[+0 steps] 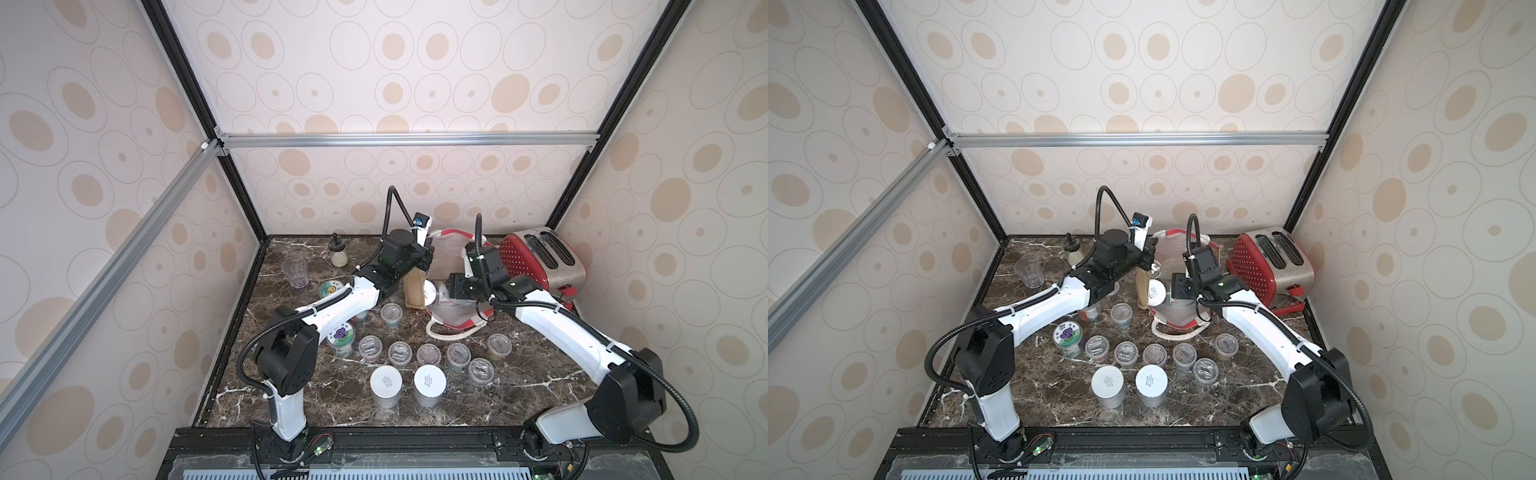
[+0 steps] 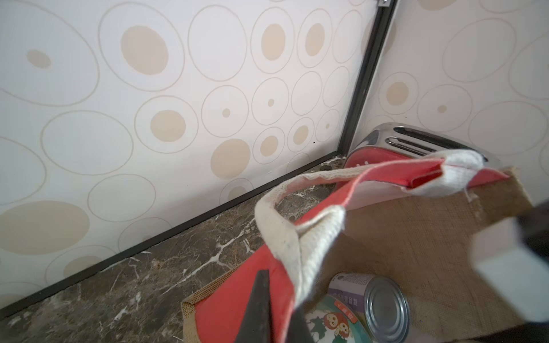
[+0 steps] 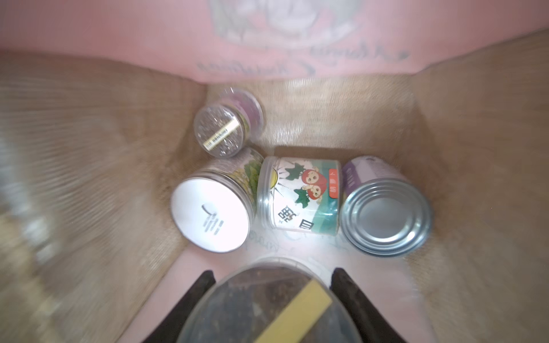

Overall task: Take out the seed jars from the canvas bag
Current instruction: Pick up the seed jar from the canvas bag, then place the seed jar at the center of the board.

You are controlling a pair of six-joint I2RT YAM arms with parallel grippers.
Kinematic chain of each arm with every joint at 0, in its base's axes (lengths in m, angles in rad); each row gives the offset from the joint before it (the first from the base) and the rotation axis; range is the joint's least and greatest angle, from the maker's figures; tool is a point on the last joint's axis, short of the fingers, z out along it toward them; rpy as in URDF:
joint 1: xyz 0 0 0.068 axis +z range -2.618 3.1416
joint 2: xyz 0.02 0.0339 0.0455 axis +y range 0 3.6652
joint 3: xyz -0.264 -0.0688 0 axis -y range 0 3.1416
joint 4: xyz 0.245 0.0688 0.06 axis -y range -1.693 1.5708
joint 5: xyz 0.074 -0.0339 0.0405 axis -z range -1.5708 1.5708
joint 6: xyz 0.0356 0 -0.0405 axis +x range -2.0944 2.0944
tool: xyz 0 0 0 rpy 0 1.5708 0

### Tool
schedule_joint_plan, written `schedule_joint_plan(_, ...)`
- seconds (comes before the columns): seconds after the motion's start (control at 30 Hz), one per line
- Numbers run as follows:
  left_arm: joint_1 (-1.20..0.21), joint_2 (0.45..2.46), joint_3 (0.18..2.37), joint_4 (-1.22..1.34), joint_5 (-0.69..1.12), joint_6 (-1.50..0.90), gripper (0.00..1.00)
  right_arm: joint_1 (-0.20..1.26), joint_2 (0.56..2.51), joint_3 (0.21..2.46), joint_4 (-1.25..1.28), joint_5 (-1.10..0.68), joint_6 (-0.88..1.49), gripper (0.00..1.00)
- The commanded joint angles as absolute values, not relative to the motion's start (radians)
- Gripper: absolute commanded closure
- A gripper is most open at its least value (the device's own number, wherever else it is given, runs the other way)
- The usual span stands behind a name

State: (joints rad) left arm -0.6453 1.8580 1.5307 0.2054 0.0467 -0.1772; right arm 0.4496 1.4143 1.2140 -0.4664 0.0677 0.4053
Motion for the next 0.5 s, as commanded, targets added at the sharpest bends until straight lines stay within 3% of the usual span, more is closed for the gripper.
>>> schedule_joint_plan(0.0, -0.611, 1.897, 1.673, 0.118, 0.115, -0.319, 1.00, 0.413, 1.353, 1.254, -0.475, 0.014, 0.446, 0.38)
schedule_joint_plan(0.13, -0.582, 1.984, 1.792, 0.000, 0.121, -0.388, 1.00, 0.367, 1.315, 1.281, -0.469, -0.093, 0.498, 0.38)
schedule_joint_plan(0.23, -0.550, 2.039, 1.858, -0.058, 0.179, -0.449, 0.94, 0.333, 1.295, 1.282, -0.439, -0.187, 0.550, 0.38)
schedule_joint_plan(0.3, -0.536, 2.056, 1.871, -0.063, 0.222, -0.478, 0.79, 0.311, 1.288, 1.282, -0.421, -0.243, 0.586, 0.38)
schedule_joint_plan(0.47, -0.523, 2.031, 1.866, -0.043, 0.270, -0.498, 0.30, 0.252, 1.279, 1.269, -0.364, -0.381, 0.673, 0.38)
